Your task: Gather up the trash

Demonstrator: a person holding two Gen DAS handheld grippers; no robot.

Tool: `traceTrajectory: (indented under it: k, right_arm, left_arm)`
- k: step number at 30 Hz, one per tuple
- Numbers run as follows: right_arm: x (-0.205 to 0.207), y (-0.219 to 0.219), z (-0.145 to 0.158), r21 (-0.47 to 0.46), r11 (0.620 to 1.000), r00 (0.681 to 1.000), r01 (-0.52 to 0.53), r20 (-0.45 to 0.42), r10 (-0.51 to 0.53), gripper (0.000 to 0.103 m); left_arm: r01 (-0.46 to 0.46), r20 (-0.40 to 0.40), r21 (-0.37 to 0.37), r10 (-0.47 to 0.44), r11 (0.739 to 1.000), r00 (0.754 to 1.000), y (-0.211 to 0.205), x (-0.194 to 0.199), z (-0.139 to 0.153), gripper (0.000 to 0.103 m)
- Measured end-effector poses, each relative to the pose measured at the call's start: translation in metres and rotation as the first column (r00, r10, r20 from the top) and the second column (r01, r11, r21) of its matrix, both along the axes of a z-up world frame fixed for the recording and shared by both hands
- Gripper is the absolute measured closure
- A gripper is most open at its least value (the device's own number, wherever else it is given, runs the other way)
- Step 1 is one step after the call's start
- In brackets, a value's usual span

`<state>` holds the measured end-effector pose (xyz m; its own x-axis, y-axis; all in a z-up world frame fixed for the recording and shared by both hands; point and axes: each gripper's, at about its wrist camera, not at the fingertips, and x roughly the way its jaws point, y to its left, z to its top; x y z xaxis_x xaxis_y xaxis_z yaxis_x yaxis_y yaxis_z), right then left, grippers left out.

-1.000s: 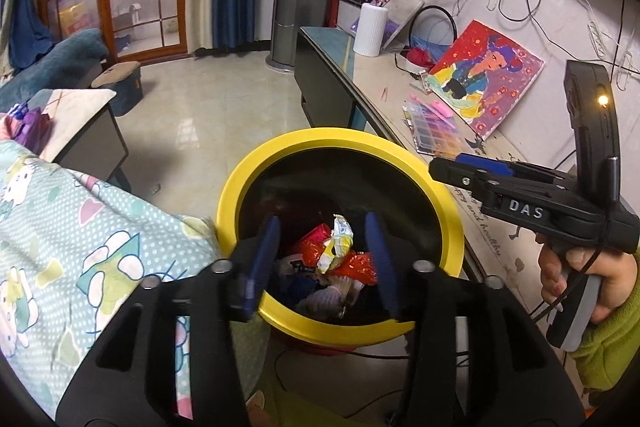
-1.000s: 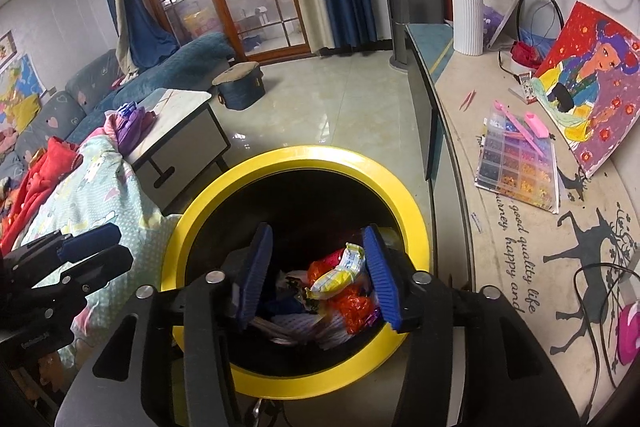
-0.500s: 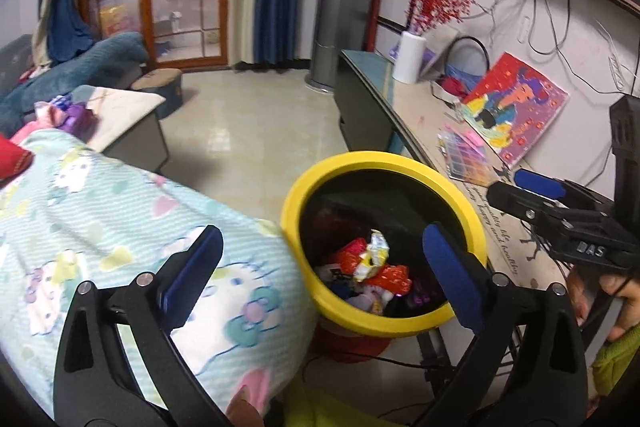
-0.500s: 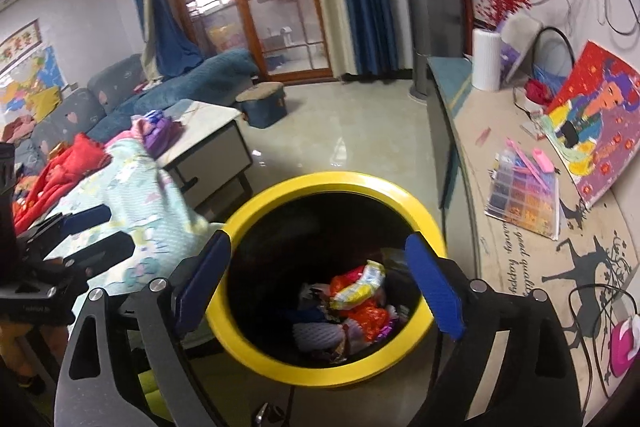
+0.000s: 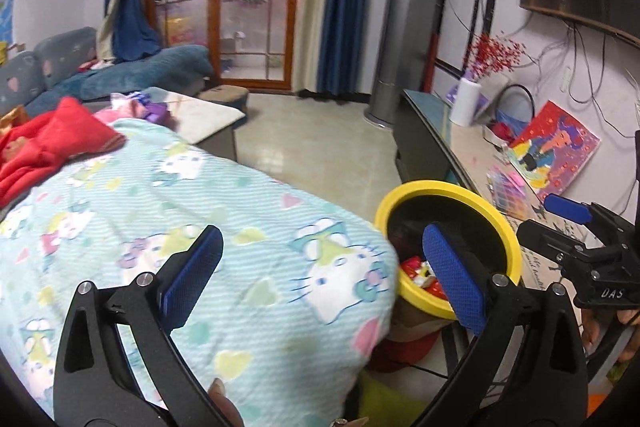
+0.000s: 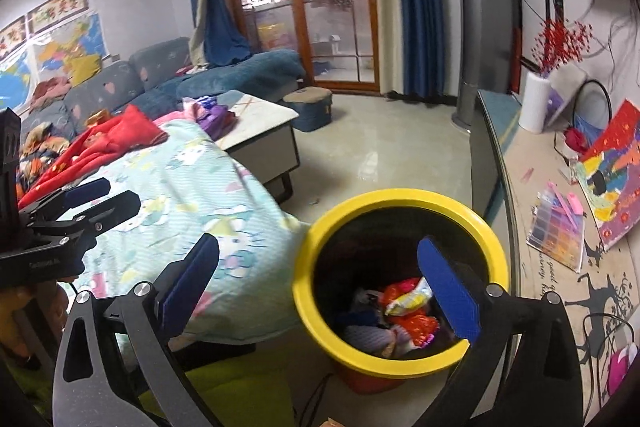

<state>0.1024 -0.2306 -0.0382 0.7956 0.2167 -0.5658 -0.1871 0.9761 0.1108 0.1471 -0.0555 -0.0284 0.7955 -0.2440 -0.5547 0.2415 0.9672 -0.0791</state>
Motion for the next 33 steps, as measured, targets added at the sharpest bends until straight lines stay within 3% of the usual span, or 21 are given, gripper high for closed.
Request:
traceTrajectory:
  k: [5,9,12,18,33]
  right_arm:
    - [-0.019,0.027,0.010,-0.024,1.000,0.994,-0.015,0.106,0.018,0.006]
    - [-0.037,0.041,0.014,-0.017,0.999,0.981,0.037,0.192,-0.033,0.006]
    - [-0.050,0.047,0.017,0.021,0.998,0.969,0.060,0.238,-0.063,0.006]
    - [-0.072,0.063,0.018,0.013,0.998,0.949,0.062,0.308,-0.063,0.006]
    - [-0.082,0.075,0.014,-0.015,0.998,0.943,0.053,0.331,-0.045,0.006]
  left_arm:
    - [-0.065,0.062,-0.007,0.065,0.998,0.996,0.028,-0.025,0.008,0.011]
    - [-0.106,0.104,-0.022,0.108,0.994,0.989,0.046,-0.044,0.012,0.011]
    - [-0.119,0.139,-0.040,0.124,0.992,0.982,0.055,-0.060,0.014,0.011]
    - [-0.114,0.212,-0.037,0.119,0.993,0.970,0.060,-0.089,0.016,0.011]
    - [-0.138,0.218,-0.042,0.144,0.990,0.965,0.062,-0.100,0.008,0.011]
